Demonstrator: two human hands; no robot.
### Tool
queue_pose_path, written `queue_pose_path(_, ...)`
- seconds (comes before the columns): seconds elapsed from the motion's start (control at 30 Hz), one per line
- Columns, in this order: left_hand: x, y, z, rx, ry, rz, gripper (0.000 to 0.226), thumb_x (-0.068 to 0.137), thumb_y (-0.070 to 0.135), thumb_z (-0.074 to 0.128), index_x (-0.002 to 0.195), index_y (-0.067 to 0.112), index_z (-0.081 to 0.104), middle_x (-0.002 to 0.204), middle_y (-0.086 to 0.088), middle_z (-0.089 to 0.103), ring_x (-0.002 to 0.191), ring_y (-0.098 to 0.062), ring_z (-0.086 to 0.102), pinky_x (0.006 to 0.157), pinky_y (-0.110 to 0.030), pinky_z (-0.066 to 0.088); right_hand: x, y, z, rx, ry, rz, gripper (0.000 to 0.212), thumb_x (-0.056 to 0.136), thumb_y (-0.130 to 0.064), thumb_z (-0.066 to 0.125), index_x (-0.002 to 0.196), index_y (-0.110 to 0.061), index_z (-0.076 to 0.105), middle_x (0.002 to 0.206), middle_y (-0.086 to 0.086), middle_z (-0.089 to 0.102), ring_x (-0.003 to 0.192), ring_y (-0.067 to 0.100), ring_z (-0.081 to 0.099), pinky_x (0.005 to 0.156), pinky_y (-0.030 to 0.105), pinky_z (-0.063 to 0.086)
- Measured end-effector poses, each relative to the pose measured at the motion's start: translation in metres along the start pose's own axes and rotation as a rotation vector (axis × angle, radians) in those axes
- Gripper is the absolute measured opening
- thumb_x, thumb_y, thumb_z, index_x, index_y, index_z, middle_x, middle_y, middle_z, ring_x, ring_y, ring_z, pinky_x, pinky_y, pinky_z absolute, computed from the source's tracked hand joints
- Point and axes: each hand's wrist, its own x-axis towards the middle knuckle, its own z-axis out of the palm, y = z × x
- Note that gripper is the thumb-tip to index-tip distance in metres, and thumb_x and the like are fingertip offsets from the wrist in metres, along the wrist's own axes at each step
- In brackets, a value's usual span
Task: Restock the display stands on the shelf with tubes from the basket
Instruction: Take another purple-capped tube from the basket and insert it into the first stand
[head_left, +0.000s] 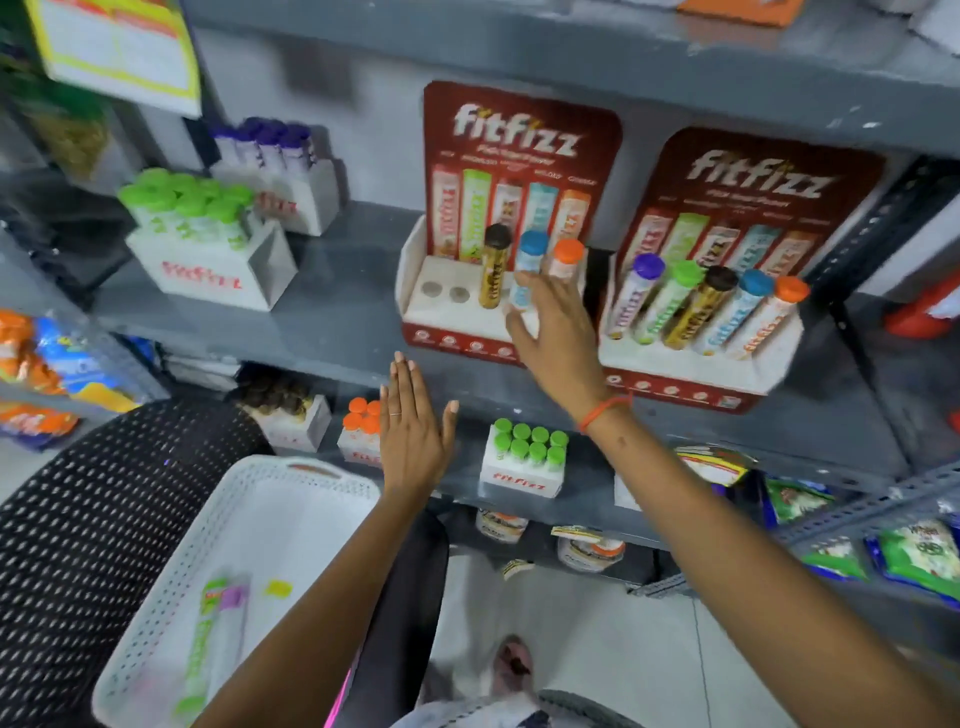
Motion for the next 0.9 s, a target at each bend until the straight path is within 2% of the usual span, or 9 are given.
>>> queue_pose_path(0.1,-0.034,-0.035,-0.014,0.000,0.054,-0.080,0.069,0.097,0.044,0.027,0.145,-0.006,0.020,0.154,-0.025,0.022,0.144,-0.033,0.021,0.119,-0.043,0.019,-0.033,-0.027,0.068,0.152,-0.119,0.002,0.035,0.090,-0.011,0.058,0.123,-0.002,0.056,0.123,0.018,0.062,0.117,0.034,0.053,0.102,0.045,0.044)
queue_pose_path(0.17,-0.064,-0.063,-0.020,-0.001,0.052,-0.158,0.069,0.097,0.041,0.033,0.144,-0.008,0.021,0.153,-0.025,0.023,0.144,-0.033,0.021,0.119,-0.042,0.019,-0.058,-0.043,0.111,0.220,-0.231,0.009,0.029,0.087,-0.007,0.061,0.116,-0.001,0.060,0.115,0.020,0.065,0.110,0.036,0.058,0.097,0.047,0.047)
queue_pose_path(0.23,-0.105,-0.099,-0.024,0.006,0.038,-0.309,0.069,0.096,0.040,0.034,0.144,-0.008,0.021,0.154,-0.023,0.021,0.145,-0.032,0.018,0.119,-0.041,0.017,-0.087,-0.062,0.157,0.275,-0.398,-0.005,0.027,0.084,-0.002,0.062,0.110,0.001,0.063,0.110,0.022,0.066,0.105,0.037,0.060,0.095,0.045,0.047)
queue_pose_path(0.33,-0.171,-0.145,-0.029,0.076,0.012,-0.507,0.069,0.097,0.042,0.030,0.144,-0.007,0.022,0.153,-0.024,0.023,0.144,-0.034,0.021,0.119,-0.041,0.016,-0.130,-0.086,0.216,0.299,-0.677,-0.045,0.027,0.085,-0.001,0.061,0.111,0.005,0.062,0.112,0.024,0.065,0.108,0.038,0.058,0.097,0.043,0.045)
queue_pose_path(0.43,-0.227,-0.182,-0.032,0.124,-0.026,-0.702,0.067,0.097,0.040,0.028,0.145,-0.005,0.018,0.155,-0.022,0.021,0.144,-0.032,0.020,0.119,-0.042,0.018,-0.171,-0.108,0.266,0.256,-0.930,-0.130,0.031,0.088,-0.006,0.059,0.118,0.001,0.059,0.119,0.021,0.062,0.115,0.037,0.053,0.101,0.039,0.039)
queue_pose_path(0.57,-0.273,-0.215,-0.034,0.175,-0.079,-0.887,0.059,0.095,0.019,0.047,0.143,-0.007,0.023,0.153,-0.025,0.023,0.142,-0.037,0.025,0.116,-0.047,0.022,-0.219,-0.137,0.313,0.140,-1.203,-0.399,0.035,0.087,-0.004,0.054,0.121,-0.003,0.058,0.128,0.020,0.055,0.117,0.035,0.048,0.101,0.037,0.039)
queue_pose_path(0.73,-0.300,-0.233,-0.032,0.214,-0.140,-1.011,0.058,0.100,0.026,0.032,0.149,0.006,0.009,0.159,-0.011,0.009,0.148,-0.023,0.007,0.119,-0.039,0.004,-0.259,-0.163,0.342,0.024,-1.263,-0.860,0.033,0.093,0.000,0.040,0.121,-0.002,0.056,0.128,0.017,0.055,0.121,0.031,0.047,0.098,0.043,0.043)
queue_pose_path(0.83,-0.304,-0.240,-0.032,0.200,-0.156,-1.028,0.057,0.101,0.029,0.026,0.150,0.011,0.003,0.161,-0.006,0.003,0.148,-0.019,0.001,0.120,-0.038,0.000,-0.268,-0.170,0.350,-0.059,-1.285,-1.037,0.033,0.097,-0.007,0.036,0.126,-0.003,0.052,0.134,0.016,0.051,0.125,0.031,0.044,0.099,0.042,0.040)
queue_pose_path(0.9,-0.304,-0.242,-0.032,0.188,-0.171,-1.035,0.057,0.102,0.031,0.024,0.150,0.011,0.002,0.161,-0.005,0.001,0.148,-0.019,0.000,0.121,-0.039,0.000,-0.270,-0.171,0.355,-0.105,-1.239,-1.134,0.030,0.096,-0.008,0.038,0.120,-0.004,0.055,0.130,0.014,0.052,0.122,0.031,0.046,0.092,0.042,0.045)
